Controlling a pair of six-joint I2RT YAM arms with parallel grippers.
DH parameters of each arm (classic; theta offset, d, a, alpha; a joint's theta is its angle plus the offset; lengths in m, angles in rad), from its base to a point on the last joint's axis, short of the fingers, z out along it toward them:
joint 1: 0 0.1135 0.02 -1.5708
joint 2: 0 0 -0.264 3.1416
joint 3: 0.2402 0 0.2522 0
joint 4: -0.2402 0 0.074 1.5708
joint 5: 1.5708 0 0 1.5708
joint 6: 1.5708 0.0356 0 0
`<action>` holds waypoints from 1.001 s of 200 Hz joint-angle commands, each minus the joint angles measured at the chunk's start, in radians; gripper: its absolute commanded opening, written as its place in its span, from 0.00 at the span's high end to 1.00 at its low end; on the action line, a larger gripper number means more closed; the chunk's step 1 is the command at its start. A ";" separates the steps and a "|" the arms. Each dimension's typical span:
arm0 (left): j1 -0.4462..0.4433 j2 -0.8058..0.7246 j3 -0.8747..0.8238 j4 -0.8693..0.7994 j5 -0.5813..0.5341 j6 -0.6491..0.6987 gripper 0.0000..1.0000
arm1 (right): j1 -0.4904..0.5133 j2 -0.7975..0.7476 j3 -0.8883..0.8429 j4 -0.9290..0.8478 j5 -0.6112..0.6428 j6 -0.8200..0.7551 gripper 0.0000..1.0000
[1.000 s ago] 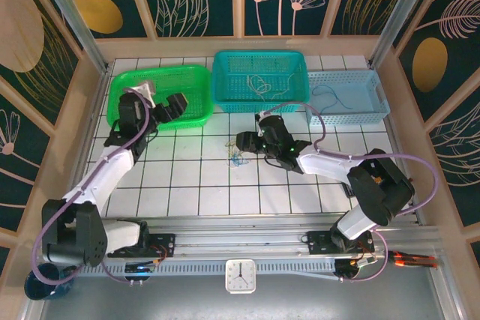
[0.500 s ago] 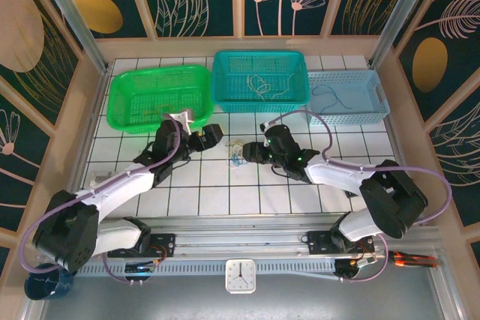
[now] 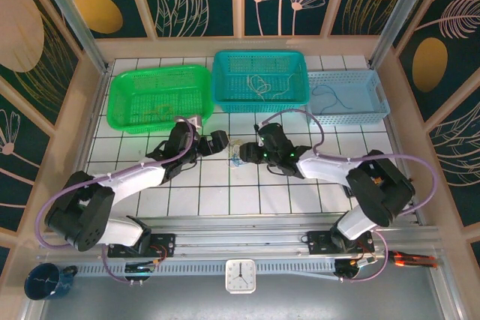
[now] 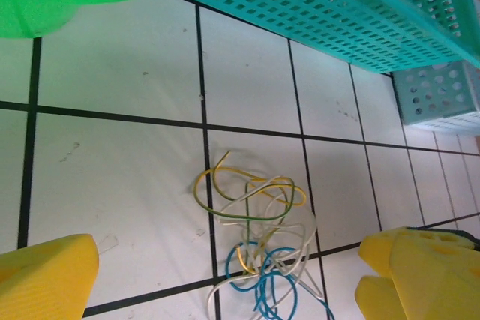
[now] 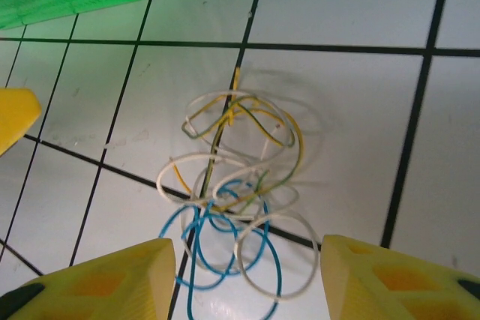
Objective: Untangle the cables
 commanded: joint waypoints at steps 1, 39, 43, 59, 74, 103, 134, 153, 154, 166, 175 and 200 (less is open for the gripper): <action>-0.003 0.003 0.032 -0.024 -0.030 0.032 0.01 | -0.006 0.048 0.052 0.065 -0.028 0.048 0.46; -0.004 0.006 0.043 -0.036 -0.038 0.045 0.01 | -0.019 0.143 0.094 0.108 -0.075 0.113 0.39; -0.004 0.006 0.043 -0.036 -0.038 0.045 0.01 | -0.021 0.152 0.099 0.110 -0.077 0.116 0.39; -0.003 0.005 0.045 -0.035 -0.044 0.046 0.01 | -0.022 0.185 0.112 0.129 -0.088 0.129 0.40; -0.003 0.004 0.045 -0.035 -0.050 0.053 0.01 | -0.028 0.213 0.128 0.144 -0.101 0.128 0.46; -0.004 0.002 0.049 -0.038 -0.060 0.065 0.01 | -0.046 0.220 0.134 0.126 -0.099 0.093 0.78; -0.002 0.006 0.052 -0.038 -0.049 0.070 0.01 | -0.066 0.161 0.079 0.104 -0.080 0.068 0.90; -0.004 0.022 0.059 -0.039 -0.031 0.074 0.01 | -0.076 0.119 0.032 0.111 -0.070 0.063 0.90; -0.004 0.023 0.060 -0.039 -0.029 0.075 0.01 | -0.077 0.117 0.030 0.112 -0.070 0.063 0.91; -0.004 0.042 0.071 -0.041 0.005 0.089 0.01 | -0.084 0.103 0.001 0.125 -0.070 0.064 0.90; -0.004 0.060 0.084 -0.050 0.030 0.096 0.01 | -0.094 0.101 -0.015 0.133 -0.074 0.069 0.90; -0.004 0.091 0.100 -0.050 0.085 0.115 0.01 | -0.106 0.116 -0.032 0.151 -0.081 0.077 0.90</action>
